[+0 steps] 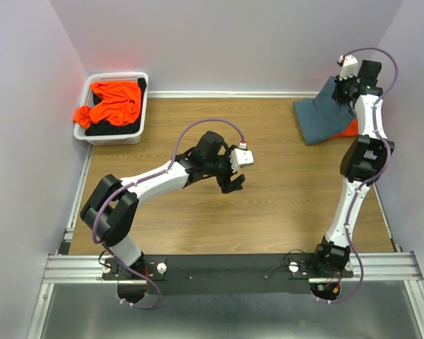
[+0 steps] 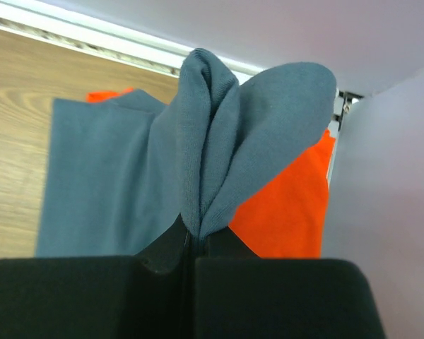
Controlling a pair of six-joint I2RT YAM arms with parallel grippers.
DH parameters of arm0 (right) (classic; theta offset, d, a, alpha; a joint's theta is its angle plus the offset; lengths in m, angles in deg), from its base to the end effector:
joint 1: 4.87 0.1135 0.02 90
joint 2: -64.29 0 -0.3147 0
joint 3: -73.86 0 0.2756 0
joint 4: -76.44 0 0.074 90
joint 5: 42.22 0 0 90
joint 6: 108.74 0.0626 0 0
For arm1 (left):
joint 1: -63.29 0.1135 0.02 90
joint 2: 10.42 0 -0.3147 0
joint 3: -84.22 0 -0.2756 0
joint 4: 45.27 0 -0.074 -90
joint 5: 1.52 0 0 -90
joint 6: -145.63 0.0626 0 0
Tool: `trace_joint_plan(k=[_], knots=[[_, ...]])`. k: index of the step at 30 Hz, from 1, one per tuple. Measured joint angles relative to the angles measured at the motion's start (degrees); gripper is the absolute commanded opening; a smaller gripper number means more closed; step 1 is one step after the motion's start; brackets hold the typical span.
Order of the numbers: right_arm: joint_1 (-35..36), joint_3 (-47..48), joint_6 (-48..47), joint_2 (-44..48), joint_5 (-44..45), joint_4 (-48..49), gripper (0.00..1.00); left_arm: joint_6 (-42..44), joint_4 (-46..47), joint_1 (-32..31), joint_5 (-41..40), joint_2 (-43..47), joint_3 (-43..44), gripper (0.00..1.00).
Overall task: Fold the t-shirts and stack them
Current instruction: Reset both grippers
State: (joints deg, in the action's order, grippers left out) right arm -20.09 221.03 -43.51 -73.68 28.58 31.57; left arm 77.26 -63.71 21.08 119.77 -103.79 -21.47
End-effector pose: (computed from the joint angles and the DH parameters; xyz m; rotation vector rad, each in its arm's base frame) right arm 0.6171 -0.1466 0.2906 -0.3643 2.1232 -0.0355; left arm 0.2745 -0.2929 0.2600 1.4274 1.7142 -0.8035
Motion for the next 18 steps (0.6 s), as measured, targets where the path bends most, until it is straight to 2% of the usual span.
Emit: trace_joint_plan(k=[2,4,5,8,9,10,12,13,18], knots=[[-0.72,0.00,-0.66,-1.01,0.00,0.44,0.01,-0.02,-0.09,0.00,0.00,-0.24,0.00,0.85],[-1.42,0.00,-1.03,-1.75,0.00,1.07,0.06,-0.02,-0.11,0.00,0.02,-0.59,0.07,0.85],[-1.73,0.00,-1.29,-2.01,0.02,1.33,0.23,-0.02,-0.20,0.00,0.02,-0.72,0.07,0.85],[-2.08,-0.02,-2.03,-2.25,0.44,1.90,0.47,-0.02,-0.35,0.00,0.00,-0.83,0.17,0.85],[-2.14,-0.02,-1.97,-2.27,0.98,2.47,0.61,-0.02,-0.42,0.00,0.00,-0.85,0.28,0.85],[-2.14,-0.02,-1.92,-2.27,1.77,2.91,0.67,-0.02,-0.48,0.00,0.00,-0.85,0.37,0.85],[-2.14,-0.02,-2.80,-2.29,2.93,3.54,0.70,-0.09,-0.52,0.26,0.00,-0.85,0.57,0.85],[-2.14,-0.02,-2.73,-2.29,3.58,3.93,0.83,-0.20,-0.55,0.44,0.00,-0.85,0.61,0.85],[-2.10,-0.02,-2.54,-2.27,4.90,5.18,1.00,-0.98,-1.09,2.14,0.07,-0.52,0.61,0.85]])
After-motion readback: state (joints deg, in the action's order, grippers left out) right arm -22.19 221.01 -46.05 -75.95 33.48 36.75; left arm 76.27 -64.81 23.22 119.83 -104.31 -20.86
